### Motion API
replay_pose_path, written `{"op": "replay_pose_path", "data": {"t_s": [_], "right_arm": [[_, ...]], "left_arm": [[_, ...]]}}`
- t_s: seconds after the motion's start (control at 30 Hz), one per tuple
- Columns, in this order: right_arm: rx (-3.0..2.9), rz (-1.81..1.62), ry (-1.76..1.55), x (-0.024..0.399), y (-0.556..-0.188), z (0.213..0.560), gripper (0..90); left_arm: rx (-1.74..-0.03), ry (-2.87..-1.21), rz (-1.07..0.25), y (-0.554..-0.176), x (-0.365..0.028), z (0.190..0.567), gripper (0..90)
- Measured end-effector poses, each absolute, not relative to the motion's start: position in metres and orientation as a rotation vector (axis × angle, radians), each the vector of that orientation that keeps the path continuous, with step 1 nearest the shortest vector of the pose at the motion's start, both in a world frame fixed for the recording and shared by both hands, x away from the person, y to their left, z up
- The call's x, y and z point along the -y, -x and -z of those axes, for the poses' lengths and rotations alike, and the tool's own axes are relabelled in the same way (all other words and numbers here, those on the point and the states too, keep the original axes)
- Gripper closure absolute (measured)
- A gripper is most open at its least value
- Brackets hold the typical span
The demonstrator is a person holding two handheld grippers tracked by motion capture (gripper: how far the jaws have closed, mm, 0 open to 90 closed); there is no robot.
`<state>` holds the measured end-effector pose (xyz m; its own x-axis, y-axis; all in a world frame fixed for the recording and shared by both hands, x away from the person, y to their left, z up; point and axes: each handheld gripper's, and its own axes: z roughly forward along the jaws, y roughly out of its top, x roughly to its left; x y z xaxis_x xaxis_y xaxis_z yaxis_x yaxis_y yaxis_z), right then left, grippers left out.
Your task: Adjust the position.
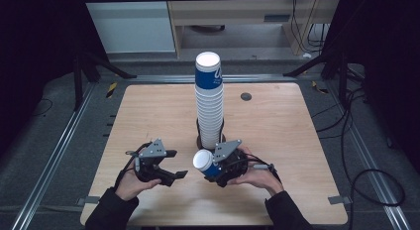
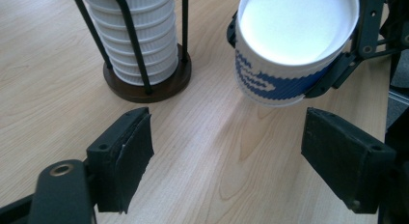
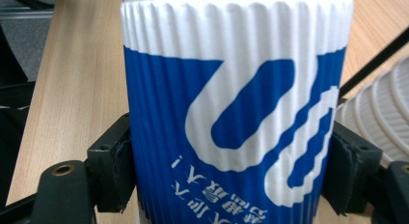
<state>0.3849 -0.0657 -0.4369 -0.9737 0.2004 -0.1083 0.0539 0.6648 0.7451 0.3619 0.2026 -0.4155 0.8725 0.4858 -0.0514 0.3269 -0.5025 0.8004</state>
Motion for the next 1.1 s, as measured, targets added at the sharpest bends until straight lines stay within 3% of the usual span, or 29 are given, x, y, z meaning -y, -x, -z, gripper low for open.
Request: {"op": "replay_pose_path", "data": {"t_s": [1.1], "right_arm": [[-2.737, -1.114, -0.063, 0.037, -0.38, 0.445, 21.9]], "left_arm": [[-0.471, -2.214, -0.13, -0.359, -0.174, 0.414, 17.6]]}}
